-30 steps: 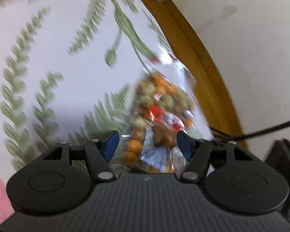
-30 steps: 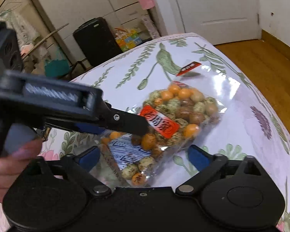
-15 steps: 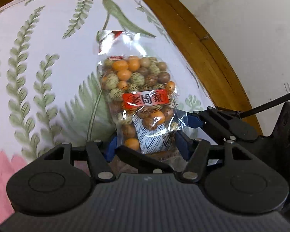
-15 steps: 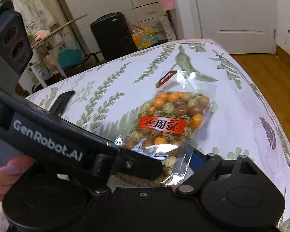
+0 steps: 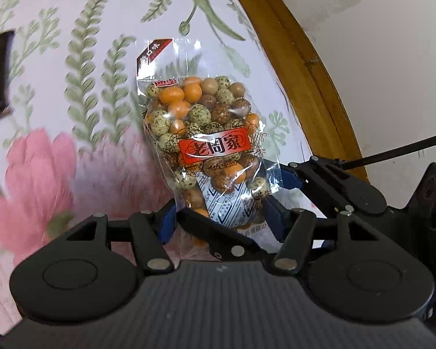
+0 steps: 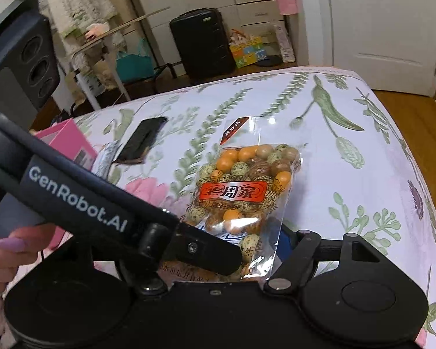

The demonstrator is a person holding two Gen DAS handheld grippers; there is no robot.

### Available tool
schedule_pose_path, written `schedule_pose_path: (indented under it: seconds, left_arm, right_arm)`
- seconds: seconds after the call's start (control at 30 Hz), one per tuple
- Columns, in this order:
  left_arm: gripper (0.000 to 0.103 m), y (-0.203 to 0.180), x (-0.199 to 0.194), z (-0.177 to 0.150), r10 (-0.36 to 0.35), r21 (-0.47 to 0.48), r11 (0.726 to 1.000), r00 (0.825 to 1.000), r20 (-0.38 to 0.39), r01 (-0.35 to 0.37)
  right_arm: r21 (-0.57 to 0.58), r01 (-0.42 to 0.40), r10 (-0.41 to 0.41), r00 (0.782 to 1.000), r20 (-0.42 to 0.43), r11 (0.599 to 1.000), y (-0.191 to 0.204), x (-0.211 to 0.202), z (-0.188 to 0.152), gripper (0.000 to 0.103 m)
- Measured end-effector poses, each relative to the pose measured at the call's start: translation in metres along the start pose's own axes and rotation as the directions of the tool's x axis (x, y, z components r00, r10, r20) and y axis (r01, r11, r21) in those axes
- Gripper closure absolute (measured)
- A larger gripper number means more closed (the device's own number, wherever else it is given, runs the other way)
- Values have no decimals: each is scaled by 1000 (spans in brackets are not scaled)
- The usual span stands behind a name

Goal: Organize snacks
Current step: 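Carry the peanut bag with both tools into the pink box and release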

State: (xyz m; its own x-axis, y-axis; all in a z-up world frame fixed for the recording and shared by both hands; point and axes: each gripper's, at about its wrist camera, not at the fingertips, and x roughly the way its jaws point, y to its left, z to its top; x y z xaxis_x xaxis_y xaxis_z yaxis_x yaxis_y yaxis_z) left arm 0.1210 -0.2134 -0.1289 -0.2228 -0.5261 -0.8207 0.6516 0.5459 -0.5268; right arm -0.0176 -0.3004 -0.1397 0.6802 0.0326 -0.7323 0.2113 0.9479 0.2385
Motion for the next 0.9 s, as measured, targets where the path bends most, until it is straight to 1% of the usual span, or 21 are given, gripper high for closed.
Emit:
schedule_pose_path:
  seconds: [0.17,0.3,0.4,0.47,0.6,0.7,0.77,0.83,0.9]
  left_arm:
    - [43,-3,-26,-7,3,-23,1000,1000,8,-3]
    - [42,-4,-55,-17,14,-33,999,1000,18,-13]
    - [42,0,-81,-27,46,-39,998,998,41,-45]
    - [42,7,-98,-35,56,-48,997,997,51,-53]
    - [42,25,-136,-52,80,-98,992,994,72,-73]
    - [42,40,-163,-64,126,-131,985,986,106,-112]
    - [42,50,-180,-73,165,-152,978,977,133,-145]
    - [43,63,-193,-82,204,-185,967,966,157,-174]
    - [42,79,-205,-90,226,-232,955,958,175,-183]
  right_arm:
    - [-25,-24,24,1000,-5,999,21,-18,6,24]
    - [-73,-44,44,999,3,996,43,-35,14,24]
    - [-97,-86,89,996,23,992,62,-45,18,24]
    - [-113,-110,115,993,37,987,77,-47,21,24]
    - [-148,-178,185,982,33,973,105,-44,28,24]
    - [-193,-223,233,972,31,956,131,-40,37,24]
    - [-230,-257,270,962,28,939,148,-34,43,24]
    - [-270,-300,315,949,11,915,166,-25,51,24]
    - [-312,-340,353,935,-13,887,181,-13,59,24]
